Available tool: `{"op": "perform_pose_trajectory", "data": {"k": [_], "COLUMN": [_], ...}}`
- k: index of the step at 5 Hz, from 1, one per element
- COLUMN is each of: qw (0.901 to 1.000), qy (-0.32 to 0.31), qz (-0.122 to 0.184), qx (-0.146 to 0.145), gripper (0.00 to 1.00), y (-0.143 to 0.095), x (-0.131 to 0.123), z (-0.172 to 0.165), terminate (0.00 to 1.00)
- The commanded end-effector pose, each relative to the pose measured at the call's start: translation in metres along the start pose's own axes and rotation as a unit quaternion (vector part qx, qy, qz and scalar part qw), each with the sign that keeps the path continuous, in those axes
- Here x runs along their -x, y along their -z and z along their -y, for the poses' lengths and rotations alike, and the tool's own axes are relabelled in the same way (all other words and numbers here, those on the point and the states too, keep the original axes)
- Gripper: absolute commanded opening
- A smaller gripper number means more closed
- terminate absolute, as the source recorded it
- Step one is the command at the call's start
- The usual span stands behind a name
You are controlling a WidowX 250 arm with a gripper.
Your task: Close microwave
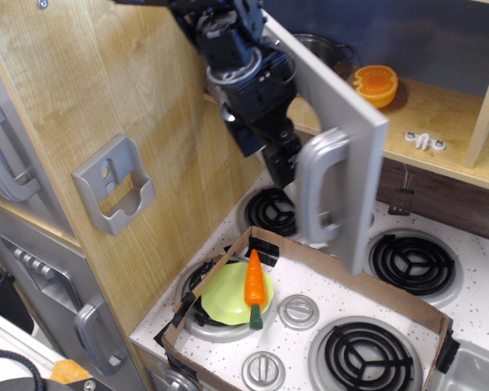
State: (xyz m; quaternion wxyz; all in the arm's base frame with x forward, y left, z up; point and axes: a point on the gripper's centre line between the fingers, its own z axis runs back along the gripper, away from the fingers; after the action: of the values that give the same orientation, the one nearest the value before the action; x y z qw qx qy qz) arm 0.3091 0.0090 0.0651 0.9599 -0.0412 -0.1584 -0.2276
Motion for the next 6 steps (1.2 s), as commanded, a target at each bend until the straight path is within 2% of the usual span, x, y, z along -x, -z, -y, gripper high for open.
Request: {"op": "perform_pose_trajectory", "data": {"k": [1, 2, 3, 6], "qw": [0.9988, 0.9983, 0.9975, 0.9905], "qy": [0.036, 0.051, 0.053, 0.080], "qz": [0.030, 0.028, 0.034, 0.089], "qx": [-0.013, -0.011, -0.031, -0.068], "gripper": [1.00, 1.00, 1.00, 1.00], "y": [-0.012, -0.010, -0.012, -0.019], "x": [-0.044, -0.054, -0.065, -0.095], "z": [0.003, 0.004, 0.005, 0.006], "terminate": [0.00, 0.00, 0.00, 0.00]}}
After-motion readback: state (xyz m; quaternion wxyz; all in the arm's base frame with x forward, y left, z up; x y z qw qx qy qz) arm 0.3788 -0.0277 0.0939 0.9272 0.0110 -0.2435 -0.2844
